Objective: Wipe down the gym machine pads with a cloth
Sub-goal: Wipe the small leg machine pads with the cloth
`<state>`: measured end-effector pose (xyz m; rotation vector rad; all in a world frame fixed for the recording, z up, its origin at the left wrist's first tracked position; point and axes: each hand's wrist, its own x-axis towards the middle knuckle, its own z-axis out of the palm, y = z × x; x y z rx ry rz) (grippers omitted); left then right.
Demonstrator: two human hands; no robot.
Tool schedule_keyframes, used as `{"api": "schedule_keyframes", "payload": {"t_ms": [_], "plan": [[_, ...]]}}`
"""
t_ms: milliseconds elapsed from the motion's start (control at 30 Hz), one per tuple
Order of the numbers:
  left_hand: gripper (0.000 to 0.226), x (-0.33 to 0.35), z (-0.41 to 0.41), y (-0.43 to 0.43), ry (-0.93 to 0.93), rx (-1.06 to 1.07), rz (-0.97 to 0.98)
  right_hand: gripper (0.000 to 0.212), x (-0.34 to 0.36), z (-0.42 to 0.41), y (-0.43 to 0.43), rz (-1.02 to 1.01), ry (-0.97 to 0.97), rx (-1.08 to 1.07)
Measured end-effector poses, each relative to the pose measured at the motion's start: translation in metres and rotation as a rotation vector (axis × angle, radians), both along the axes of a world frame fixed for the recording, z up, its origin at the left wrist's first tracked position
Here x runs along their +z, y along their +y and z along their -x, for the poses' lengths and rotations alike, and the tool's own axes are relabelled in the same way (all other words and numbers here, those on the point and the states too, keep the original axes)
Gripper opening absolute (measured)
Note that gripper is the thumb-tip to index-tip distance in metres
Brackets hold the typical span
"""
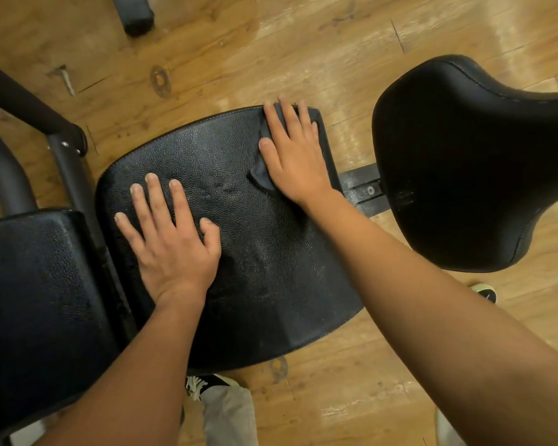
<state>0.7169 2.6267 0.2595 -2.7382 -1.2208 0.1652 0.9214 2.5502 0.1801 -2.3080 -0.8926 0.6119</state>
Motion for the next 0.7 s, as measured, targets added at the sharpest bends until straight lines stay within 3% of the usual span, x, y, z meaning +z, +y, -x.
{"api": "schedule_keyframes", "payload": {"t_ms": [333,600,700], "plan": [[0.071,0.001,-0.001,0.0,0.015,-0.005,0.009,0.059,0.006,0.064,-0.068,0.013,0.013,0.049],[0.07,-0.001,0.0,0.001,0.01,-0.009,0.004,0.062,0.001,-0.021,0.013,0.026,0.016,-0.004],[0.07,0.0,-0.001,0.001,0.005,-0.012,0.001,0.063,0.001,-0.018,0.019,0.026,-0.016,-0.051]]}}
